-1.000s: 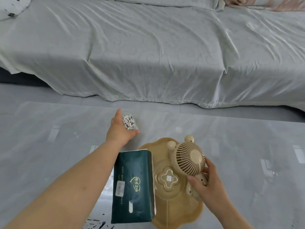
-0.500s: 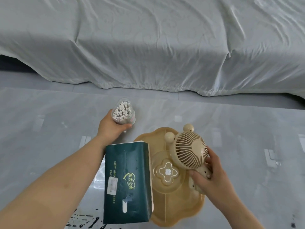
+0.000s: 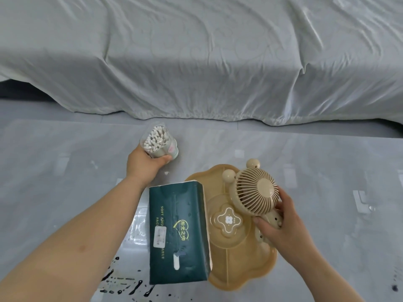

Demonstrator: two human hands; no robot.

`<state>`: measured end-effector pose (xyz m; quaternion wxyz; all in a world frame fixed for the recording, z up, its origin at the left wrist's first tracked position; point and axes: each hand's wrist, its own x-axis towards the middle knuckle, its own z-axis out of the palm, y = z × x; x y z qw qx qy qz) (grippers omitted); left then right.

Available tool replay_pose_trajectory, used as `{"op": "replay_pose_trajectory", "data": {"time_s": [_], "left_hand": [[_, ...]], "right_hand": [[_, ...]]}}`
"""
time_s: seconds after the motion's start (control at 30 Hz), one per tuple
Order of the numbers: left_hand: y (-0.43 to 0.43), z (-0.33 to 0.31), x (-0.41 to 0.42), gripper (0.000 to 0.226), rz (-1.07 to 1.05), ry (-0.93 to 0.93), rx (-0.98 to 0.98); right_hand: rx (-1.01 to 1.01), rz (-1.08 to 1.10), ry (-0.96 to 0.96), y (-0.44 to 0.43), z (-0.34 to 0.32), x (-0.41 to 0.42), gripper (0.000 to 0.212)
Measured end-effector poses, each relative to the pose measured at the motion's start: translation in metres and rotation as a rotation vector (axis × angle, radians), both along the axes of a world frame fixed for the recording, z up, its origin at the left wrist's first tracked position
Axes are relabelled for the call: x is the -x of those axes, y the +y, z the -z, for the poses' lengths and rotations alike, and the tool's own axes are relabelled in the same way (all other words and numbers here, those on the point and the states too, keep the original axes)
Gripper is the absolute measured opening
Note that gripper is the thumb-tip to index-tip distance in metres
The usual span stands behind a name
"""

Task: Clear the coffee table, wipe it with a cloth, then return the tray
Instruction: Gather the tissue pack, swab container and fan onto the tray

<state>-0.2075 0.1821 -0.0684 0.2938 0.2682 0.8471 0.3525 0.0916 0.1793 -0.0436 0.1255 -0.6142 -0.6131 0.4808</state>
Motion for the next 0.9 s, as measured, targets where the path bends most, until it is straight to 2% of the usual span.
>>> {"op": "replay_pose_trajectory", "data": {"time_s": [0.1,0.23,0.37,0.53,0.67,0.8,0.9], "left_hand": [[-0.001,-0.033,0.007,0.042,-0.028,-0.015,-0.090],[-0.013,-0.092,0.003,0.054,0.110,-0.032,-0.185],[-0.035,-0.136,-0.038,0.052,0.264,-0.075,-0.084],[-0.058,-0.148,-0.108,0.069,0.457,-0.171,0.140],[-0.071,-0.134,-0.143,0.072,0.417,-0.228,0.256],[-0.080,-0.117,-0.178,0.074,0.286,-0.174,0.416],[-0.076,-0.108,-0.199,0.077,0.220,-0.170,0.435]], "right_hand": [[0.009,-0.008,-0.005,0.000,-0.001,0.000,0.082],[0.057,-0.022,0.025,-0.001,-0.005,0.001,0.083],[0.087,-0.051,0.042,-0.001,-0.007,-0.002,0.081],[0.138,-0.074,0.022,0.003,-0.009,-0.006,0.080],[0.190,-0.021,0.050,0.001,-0.013,-0.009,0.078],[0.204,-0.004,0.035,0.000,-0.018,-0.011,0.078],[0.253,0.016,0.094,0.000,-0.021,-0.013,0.077]]}}
